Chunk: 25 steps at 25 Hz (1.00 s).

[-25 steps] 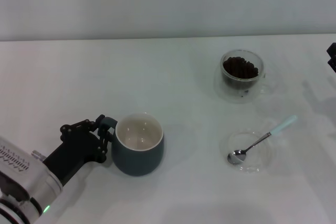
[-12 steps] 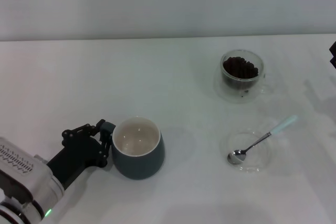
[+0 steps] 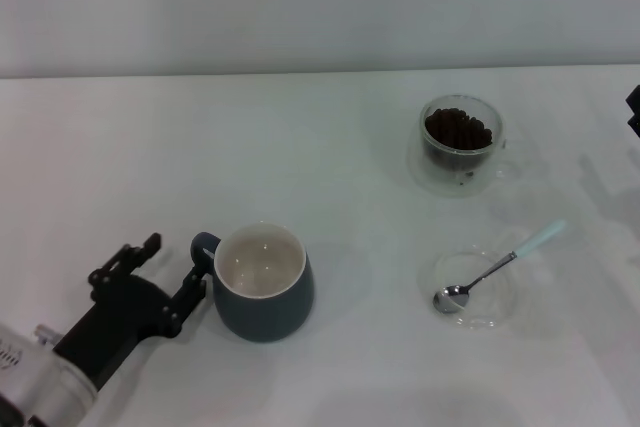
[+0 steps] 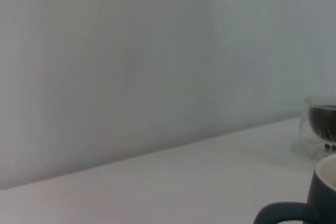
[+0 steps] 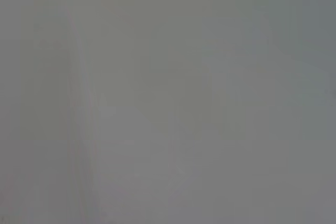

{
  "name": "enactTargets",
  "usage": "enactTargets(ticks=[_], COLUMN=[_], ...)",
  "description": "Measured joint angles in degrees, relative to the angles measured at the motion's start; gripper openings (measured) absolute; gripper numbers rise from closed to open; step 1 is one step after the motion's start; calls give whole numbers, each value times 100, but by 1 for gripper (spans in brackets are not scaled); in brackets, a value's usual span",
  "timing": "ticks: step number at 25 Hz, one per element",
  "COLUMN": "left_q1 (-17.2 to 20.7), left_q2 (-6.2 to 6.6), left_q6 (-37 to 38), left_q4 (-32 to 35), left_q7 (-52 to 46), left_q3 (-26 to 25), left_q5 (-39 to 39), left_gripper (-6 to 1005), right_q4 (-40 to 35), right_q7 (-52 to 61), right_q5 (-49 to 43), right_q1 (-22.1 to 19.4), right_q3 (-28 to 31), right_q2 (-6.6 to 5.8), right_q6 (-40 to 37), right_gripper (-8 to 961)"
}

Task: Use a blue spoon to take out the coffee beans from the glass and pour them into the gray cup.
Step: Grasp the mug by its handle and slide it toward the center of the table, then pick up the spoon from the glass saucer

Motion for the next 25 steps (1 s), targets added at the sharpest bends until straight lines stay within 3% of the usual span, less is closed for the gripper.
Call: enactTargets(ticks=[4,7,13,19,25], left_q1=[330,604,1119,1160,1090], left_q2=[8,13,14,25,29], left_q6=[437,819,1790,2011,2026], left_q4=[-30,-47,-76,-251,-286], left_q7=[1,1,-4,-51,-54], left_q3=[-22,-25,-27,-28,-26], left_q5=[-157,-466,-1691,-2279,-2357], left_gripper=[520,637,880,874,873], right_q4=[60,70,140,186,188], right_q7=[783,2235,3972,4732,4981], right_q5=[12,-39,-577,-1190,-1576], right_q1=[-11,-58,-118,-149,-125], right_q3=[31,-7,-455,-490,-542], right_q2=[1,-58,-192,-183,-92], right_q6=[118,520,941,1008,988], right_gripper=[779,777,759,738,731])
